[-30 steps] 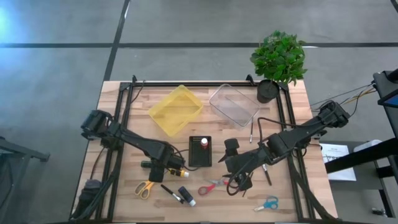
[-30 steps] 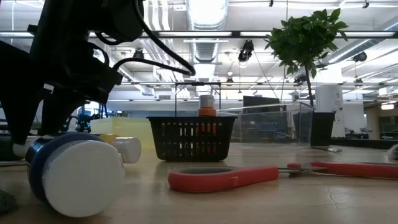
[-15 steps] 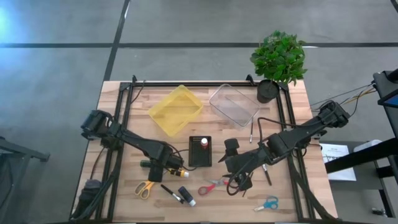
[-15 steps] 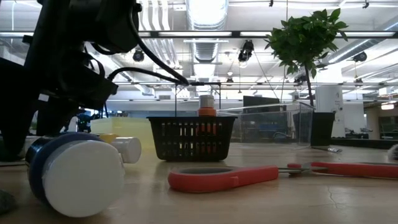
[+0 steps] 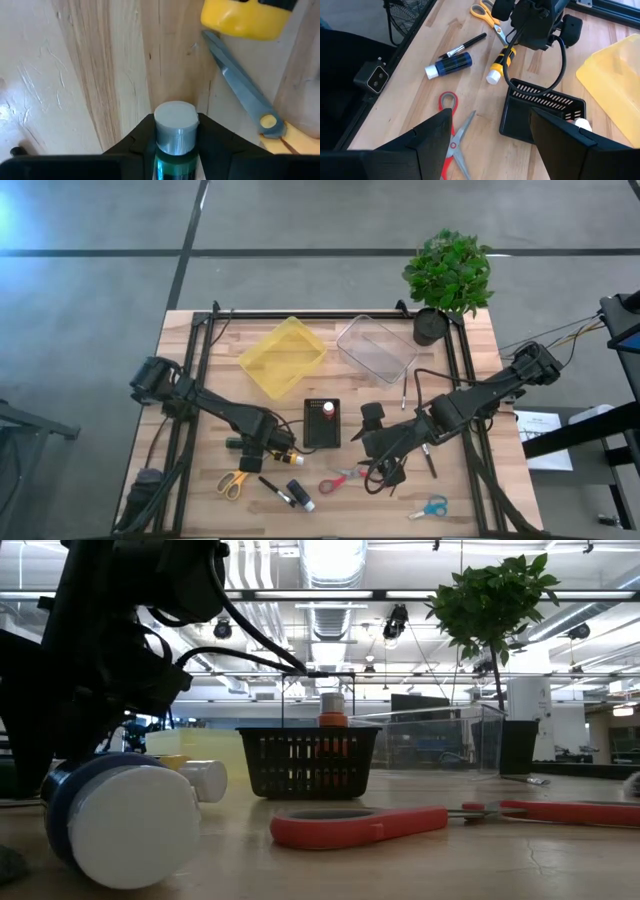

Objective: Pick & Place Paint Supplies
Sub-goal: Put the green paint bottle into the black bin

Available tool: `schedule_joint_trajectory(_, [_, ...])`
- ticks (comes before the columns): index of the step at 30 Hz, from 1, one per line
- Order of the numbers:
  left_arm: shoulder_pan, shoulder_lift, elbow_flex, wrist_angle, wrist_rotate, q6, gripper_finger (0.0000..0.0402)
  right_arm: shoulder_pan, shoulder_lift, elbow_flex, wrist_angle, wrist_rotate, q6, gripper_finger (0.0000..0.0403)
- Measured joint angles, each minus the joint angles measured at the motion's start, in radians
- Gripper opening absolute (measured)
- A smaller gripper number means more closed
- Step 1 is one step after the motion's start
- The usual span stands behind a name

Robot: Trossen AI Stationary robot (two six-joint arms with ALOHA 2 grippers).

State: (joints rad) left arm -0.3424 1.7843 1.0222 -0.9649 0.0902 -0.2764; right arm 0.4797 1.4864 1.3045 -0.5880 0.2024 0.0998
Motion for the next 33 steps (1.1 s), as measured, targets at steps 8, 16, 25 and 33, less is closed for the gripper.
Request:
schedule_joint_trajectory(8, [-0.003,-0.104,-0.001,0.137,-0.186,-0.084,0.0114,0.0,0.0,0.0,-0.008,0.0,-0.002,0.0263])
schedule_joint_trajectory(16, [-0.044,-0.401,-0.18,0.428,-0.497,-0.161,0.0114,0.001,0.0,0.0,-0.05,0.0,0.029,0.0263])
schedule_joint_trajectory(25, [-0.179,-0.613,-0.634,1.172,-0.813,-0.184,0.0114,0.009,0.0,0.0,-0.045,0.006,0.024,0.0263])
schedule_joint_trajectory(33, [-0.296,-0.583,-0.746,1.403,-1.081,-0.14,0.0114,0.009,-0.004,0.0,-0.028,0.01,0.02,0.0263])
